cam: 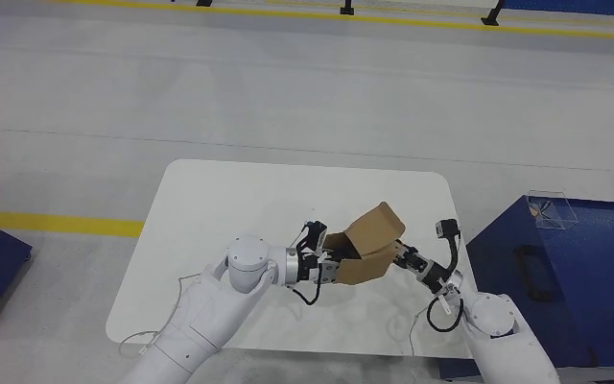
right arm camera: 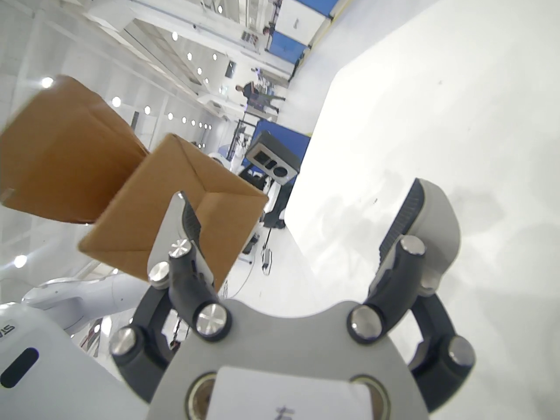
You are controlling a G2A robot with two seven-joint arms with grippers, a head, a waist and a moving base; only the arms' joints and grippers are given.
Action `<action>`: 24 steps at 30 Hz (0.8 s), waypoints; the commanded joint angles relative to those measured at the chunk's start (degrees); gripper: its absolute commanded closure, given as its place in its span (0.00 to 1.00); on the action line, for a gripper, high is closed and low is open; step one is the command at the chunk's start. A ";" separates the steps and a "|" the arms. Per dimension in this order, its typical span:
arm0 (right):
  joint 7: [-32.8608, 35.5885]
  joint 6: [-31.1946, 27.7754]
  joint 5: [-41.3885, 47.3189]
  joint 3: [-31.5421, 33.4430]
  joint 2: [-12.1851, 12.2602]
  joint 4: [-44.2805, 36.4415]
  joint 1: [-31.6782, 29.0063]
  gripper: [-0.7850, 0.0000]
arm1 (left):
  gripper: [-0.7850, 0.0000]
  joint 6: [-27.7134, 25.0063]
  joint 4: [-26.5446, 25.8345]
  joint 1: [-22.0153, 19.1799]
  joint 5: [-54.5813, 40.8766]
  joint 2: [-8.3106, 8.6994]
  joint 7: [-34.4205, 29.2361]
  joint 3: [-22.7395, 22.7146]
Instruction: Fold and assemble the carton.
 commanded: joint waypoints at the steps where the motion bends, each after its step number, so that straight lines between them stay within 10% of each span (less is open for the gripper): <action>1: -8.71 -1.97 -5.22 1.29 -0.16 -0.54 -1.39 0.00 | 1.00 -0.03 -0.01 0.02 0.06 -0.03 0.03 0.08; 9: -29.64 -1.59 -12.46 4.71 -1.08 -3.07 -6.49 0.00 | 1.00 0.63 -0.45 -0.60 0.68 -0.25 0.80 0.47; 24: -30.54 -1.47 -12.65 4.81 -1.16 -3.60 -6.85 0.00 | 1.00 -0.53 -0.77 -0.61 0.71 -0.28 1.79 0.07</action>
